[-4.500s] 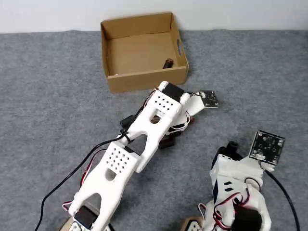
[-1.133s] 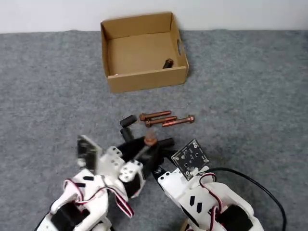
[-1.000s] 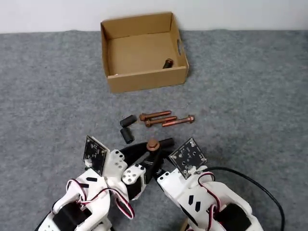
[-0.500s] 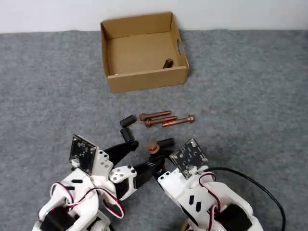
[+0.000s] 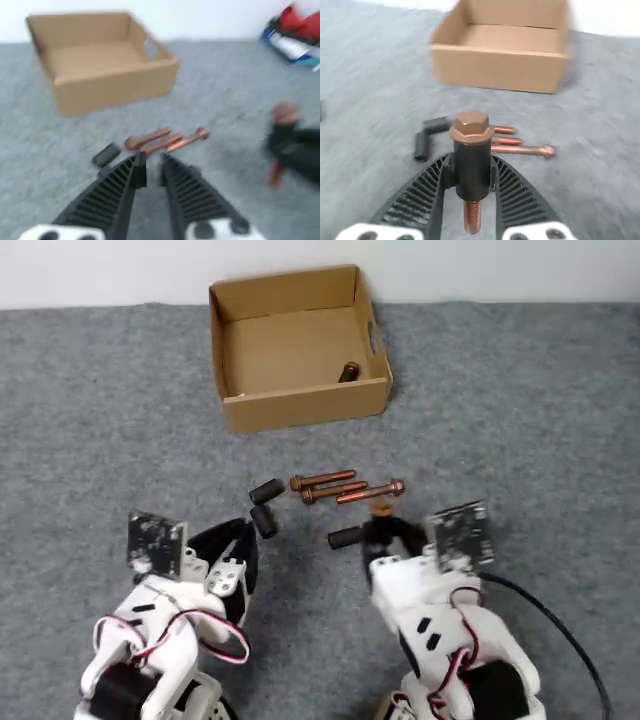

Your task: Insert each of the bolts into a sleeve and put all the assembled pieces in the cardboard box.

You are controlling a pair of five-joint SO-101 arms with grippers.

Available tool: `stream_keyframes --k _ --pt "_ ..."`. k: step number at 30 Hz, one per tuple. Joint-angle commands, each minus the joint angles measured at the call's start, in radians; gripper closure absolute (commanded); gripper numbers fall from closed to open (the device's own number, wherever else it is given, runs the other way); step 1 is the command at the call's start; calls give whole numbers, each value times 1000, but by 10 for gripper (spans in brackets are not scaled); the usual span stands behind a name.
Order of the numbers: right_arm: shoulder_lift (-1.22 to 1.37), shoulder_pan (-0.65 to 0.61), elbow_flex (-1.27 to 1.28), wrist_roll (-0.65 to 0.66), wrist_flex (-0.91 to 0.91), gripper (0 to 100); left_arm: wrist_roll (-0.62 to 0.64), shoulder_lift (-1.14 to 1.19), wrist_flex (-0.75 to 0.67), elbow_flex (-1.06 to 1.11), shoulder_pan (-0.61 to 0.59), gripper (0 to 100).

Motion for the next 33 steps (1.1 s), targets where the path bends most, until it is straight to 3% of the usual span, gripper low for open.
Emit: stream_keyframes --k 1,7,13,19,23,25,33 --pt "33 101 -29 -64 -27 991 -48 2 -40 82 -68 996" --pt "298 145 -219 -180 -31 991 -207 2 -198 288 -236 996" --pt "687 143 -542 -207 -97 991 -315 8 -374 417 -307 995" --pt "1063 143 -812 -204 -237 991 -313 8 -353 415 -311 995" --pt "1270 140 -951 -204 -331 991 -321 6 -235 415 -304 994" --pt "1360 128 -1020 -201 -364 990 -321 8 -241 415 -310 994" --pt "1702 42 -1246 -31 -532 990 -318 8 -244 415 -310 994"
